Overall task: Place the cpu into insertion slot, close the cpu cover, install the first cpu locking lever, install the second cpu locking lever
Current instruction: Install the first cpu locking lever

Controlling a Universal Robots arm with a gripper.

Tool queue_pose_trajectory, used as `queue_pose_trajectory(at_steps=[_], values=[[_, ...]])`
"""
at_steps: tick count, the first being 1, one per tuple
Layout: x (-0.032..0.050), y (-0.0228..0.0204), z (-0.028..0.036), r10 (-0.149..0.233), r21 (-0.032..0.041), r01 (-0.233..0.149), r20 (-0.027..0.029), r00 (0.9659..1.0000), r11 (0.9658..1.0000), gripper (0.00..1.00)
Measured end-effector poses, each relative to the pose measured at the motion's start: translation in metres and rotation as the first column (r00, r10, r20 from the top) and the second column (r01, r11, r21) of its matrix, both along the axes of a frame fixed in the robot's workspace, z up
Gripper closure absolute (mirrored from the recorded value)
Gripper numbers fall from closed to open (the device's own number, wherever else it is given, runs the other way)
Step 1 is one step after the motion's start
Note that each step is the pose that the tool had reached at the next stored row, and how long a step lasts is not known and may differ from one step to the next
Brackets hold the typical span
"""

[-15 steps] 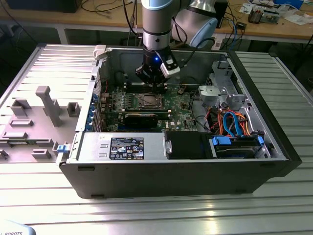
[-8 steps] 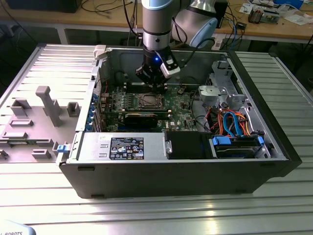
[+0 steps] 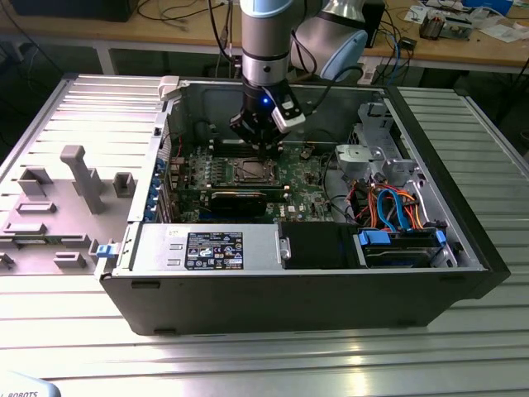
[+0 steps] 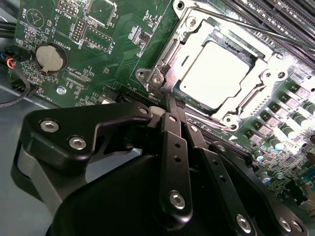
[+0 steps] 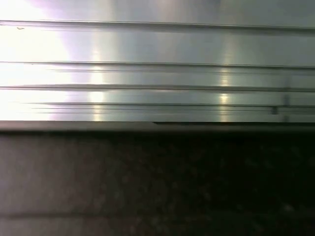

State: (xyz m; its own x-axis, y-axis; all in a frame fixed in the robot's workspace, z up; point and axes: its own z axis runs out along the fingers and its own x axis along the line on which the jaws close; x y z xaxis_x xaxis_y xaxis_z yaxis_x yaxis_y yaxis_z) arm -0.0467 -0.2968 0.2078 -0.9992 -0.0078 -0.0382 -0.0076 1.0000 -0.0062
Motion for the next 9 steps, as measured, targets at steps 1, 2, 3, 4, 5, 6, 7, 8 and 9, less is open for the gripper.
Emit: queue_pose_trajectory(at_steps=[1,2,3,4,5,6,7,8,9], values=[[0.0002,0.0,-0.0003,0.0,-0.0019,0.0,0.0,1.0,1.0,0.89],[0.0003,0.0,-0.0005,0.0,-0.0033,0.0,0.0,1.0,1.0,0.89],[0.0005,0.0,-0.0009,0.0,-0.0064,0.0,0.0,1.0,1.0,0.89],[0.0006,0.0,-0.0011,0.0,-0.0079,0.0,-0.0001,1.0,1.0,0.89],[0.0008,0.0,-0.0015,0.0,-0.0105,0.0,0.0,1.0,0.9999,0.89],[0.0008,0.0,-0.0017,0.0,-0.012,0.0,0.0,1.0,0.9999,0.89],[0.0009,0.0,-0.0019,0.0,-0.0134,0.0,0.0001,1.0,0.9999,0.89],[0.0008,0.0,-0.0019,0.0,-0.0146,0.0,-0.0002,1.0,0.9999,0.89],[0.0008,0.0,-0.002,0.0,-0.0153,0.0,-0.0001,1.0,0.9999,0.89]])
